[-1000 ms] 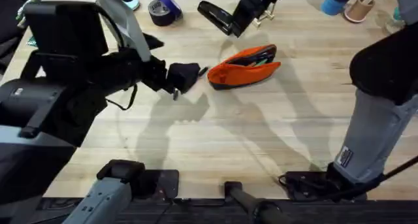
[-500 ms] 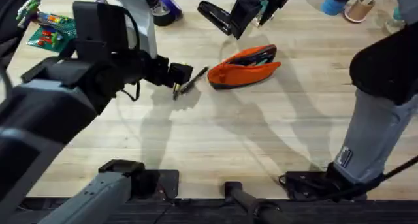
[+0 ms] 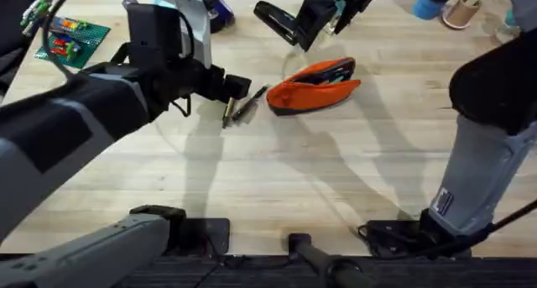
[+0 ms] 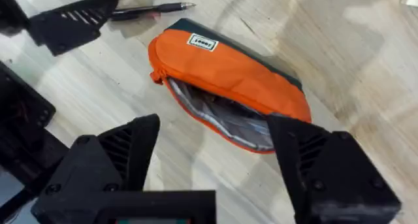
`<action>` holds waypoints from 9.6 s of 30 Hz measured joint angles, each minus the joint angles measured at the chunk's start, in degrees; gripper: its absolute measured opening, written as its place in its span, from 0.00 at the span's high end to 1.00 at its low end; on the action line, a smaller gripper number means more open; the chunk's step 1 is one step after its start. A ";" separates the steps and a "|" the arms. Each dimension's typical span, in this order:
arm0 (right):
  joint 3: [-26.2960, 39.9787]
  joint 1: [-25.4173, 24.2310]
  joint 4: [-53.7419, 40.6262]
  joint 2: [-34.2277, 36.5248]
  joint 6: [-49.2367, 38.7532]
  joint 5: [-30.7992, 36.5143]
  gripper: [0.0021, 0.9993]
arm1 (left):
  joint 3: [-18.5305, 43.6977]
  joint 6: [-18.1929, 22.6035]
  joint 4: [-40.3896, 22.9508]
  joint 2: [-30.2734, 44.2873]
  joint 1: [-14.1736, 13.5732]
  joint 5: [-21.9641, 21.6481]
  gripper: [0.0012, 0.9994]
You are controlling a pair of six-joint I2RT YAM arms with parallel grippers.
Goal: Unzip the bag, pick up the pens from the table one at a time and place them inside, then zip the bag closed.
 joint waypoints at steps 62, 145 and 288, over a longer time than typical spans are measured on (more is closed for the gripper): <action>0.00 0.00 -0.05 -0.01 0.02 0.00 0.00 | 1.79 -5.19 -5.26 11.53 0.11 4.28 0.95; -37.73 -9.14 8.46 -47.24 8.98 16.13 0.00 | 5.11 4.81 25.58 13.75 -27.93 14.01 0.96; -37.75 -9.14 8.48 -47.24 8.98 16.11 0.00 | 6.91 4.73 -17.37 12.27 -13.86 -0.05 0.89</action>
